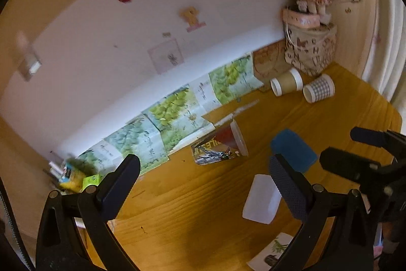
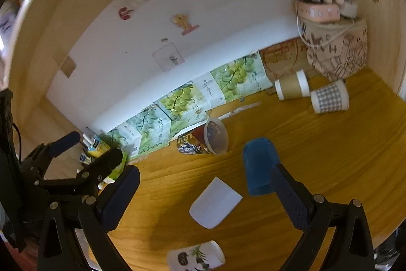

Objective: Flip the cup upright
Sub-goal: 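Move both tools toward the Gundam-printed cup lying on the desk, then close the left gripper around the Gundam-printed cup's body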

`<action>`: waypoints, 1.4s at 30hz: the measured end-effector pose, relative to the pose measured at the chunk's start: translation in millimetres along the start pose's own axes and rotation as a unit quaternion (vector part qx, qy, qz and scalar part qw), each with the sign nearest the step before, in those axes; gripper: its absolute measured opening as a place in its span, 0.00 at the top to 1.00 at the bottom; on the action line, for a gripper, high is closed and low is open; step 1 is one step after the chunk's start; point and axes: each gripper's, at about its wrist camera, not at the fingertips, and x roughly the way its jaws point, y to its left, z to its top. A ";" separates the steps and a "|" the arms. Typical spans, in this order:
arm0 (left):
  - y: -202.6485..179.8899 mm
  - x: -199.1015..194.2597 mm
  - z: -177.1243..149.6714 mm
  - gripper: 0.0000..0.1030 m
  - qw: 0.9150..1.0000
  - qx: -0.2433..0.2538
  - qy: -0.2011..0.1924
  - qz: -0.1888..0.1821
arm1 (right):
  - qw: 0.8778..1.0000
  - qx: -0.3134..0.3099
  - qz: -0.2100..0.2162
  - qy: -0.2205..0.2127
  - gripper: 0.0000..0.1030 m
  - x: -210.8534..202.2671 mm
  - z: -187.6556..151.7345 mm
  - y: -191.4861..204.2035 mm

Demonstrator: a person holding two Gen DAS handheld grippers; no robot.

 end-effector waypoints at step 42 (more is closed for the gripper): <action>-27.8 206.5 -22.1 0.02 0.974 0.190 0.109 -0.065 | 0.992 0.003 -0.101 0.069 0.00 80.8 -28.2 0.2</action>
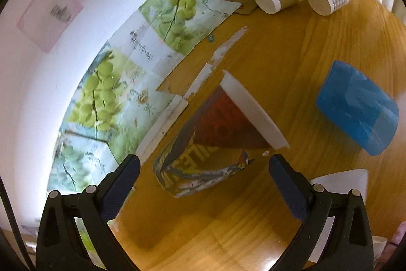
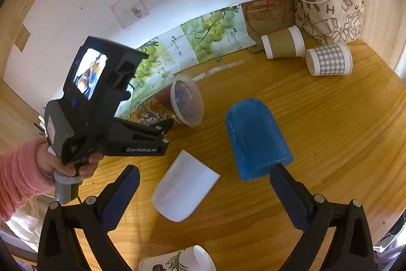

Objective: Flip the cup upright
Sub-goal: 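Close the left gripper around the Gundam-printed cup's body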

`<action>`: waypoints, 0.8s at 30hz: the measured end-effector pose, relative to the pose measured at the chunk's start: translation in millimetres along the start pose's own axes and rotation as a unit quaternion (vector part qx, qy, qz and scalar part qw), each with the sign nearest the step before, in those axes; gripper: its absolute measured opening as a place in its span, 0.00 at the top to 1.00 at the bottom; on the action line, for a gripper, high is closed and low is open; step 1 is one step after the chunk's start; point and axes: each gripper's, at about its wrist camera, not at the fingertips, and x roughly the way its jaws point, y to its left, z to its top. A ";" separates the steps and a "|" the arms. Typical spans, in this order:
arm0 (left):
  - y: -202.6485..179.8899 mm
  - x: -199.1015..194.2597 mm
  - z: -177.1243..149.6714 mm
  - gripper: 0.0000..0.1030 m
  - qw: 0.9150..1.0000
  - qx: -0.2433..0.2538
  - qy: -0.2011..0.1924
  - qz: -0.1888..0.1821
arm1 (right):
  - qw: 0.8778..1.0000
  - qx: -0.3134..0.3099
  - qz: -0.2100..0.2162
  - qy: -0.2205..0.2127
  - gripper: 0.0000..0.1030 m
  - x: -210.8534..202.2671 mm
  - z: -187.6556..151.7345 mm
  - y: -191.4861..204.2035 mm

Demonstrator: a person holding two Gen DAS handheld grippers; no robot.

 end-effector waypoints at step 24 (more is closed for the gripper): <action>-11.4 47.2 12.0 0.29 0.994 0.089 0.065 -0.004 | 0.999 0.033 0.003 -0.007 0.00 1.6 -6.2 0.7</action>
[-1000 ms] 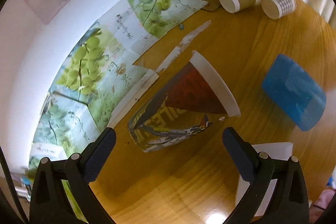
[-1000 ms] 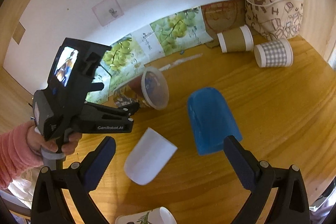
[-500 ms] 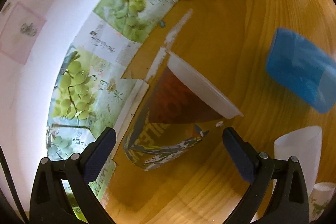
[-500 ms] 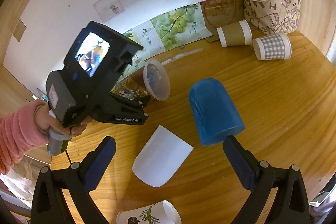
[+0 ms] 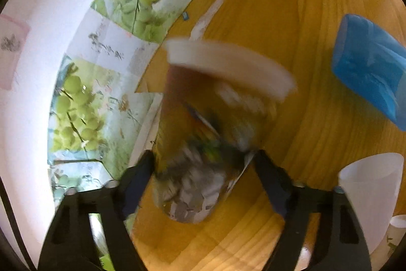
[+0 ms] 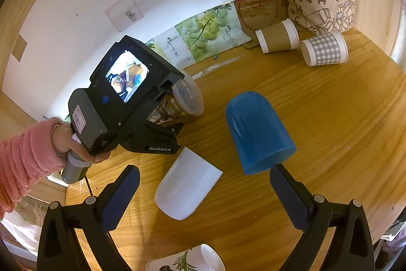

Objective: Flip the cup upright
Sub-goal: 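Lift the Gundam cup with the left gripper and rotate it rim-up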

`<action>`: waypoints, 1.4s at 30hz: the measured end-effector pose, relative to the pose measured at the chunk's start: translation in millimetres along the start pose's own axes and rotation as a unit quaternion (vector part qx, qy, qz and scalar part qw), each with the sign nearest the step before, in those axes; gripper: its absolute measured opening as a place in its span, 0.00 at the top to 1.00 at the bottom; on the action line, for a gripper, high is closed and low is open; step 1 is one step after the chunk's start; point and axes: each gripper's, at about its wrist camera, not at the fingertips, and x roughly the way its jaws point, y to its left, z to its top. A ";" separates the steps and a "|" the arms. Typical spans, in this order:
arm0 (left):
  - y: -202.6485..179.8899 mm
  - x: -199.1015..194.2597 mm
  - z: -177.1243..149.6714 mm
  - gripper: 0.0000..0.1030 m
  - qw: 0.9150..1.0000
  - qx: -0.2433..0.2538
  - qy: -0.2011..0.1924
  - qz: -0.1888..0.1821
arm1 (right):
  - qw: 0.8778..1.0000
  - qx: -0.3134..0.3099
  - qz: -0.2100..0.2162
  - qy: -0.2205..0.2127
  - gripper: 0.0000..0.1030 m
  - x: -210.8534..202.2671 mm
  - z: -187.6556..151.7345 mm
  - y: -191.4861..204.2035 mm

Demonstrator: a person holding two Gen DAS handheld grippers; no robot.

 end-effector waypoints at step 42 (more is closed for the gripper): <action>2.1 -181.1 -47.6 0.34 0.967 -0.223 -0.077 -0.100 | 0.997 0.015 0.053 -0.053 0.00 -79.8 -6.5 -26.6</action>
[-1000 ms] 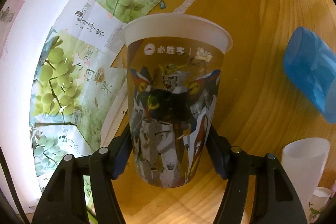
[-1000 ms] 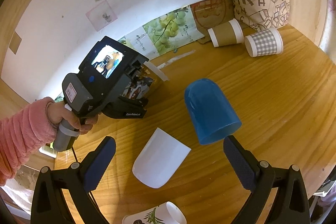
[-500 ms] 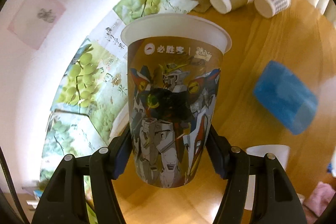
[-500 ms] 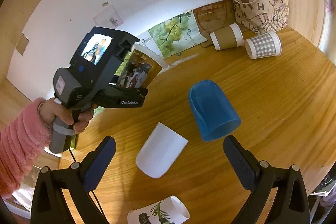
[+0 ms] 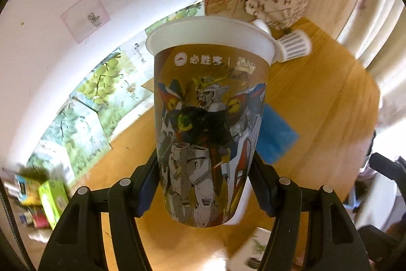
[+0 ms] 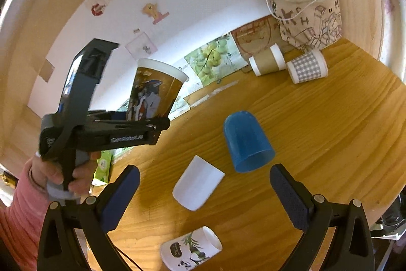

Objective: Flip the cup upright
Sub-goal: 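Lift the Gundam cup with the left gripper and rotate it rim-up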

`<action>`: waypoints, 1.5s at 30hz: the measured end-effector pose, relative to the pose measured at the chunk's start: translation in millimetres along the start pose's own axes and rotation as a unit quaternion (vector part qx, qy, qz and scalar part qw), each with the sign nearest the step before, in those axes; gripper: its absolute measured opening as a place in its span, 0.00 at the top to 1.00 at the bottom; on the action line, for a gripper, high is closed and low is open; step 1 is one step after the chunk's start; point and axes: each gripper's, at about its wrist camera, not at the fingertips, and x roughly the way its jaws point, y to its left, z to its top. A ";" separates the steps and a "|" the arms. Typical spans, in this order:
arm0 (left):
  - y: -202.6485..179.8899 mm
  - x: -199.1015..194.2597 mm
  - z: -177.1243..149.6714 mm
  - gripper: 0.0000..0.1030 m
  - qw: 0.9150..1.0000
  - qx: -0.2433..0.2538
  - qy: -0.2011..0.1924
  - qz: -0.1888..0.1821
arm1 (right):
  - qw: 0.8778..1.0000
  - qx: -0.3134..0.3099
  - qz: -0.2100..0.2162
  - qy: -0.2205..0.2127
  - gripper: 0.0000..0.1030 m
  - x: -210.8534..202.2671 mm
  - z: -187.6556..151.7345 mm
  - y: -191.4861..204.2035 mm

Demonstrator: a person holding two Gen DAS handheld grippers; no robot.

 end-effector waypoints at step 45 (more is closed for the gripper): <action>-138.8 80.9 -84.0 0.34 0.920 -0.327 0.109 -0.184 | 0.988 -0.003 0.040 0.147 0.00 -29.2 12.5 -129.7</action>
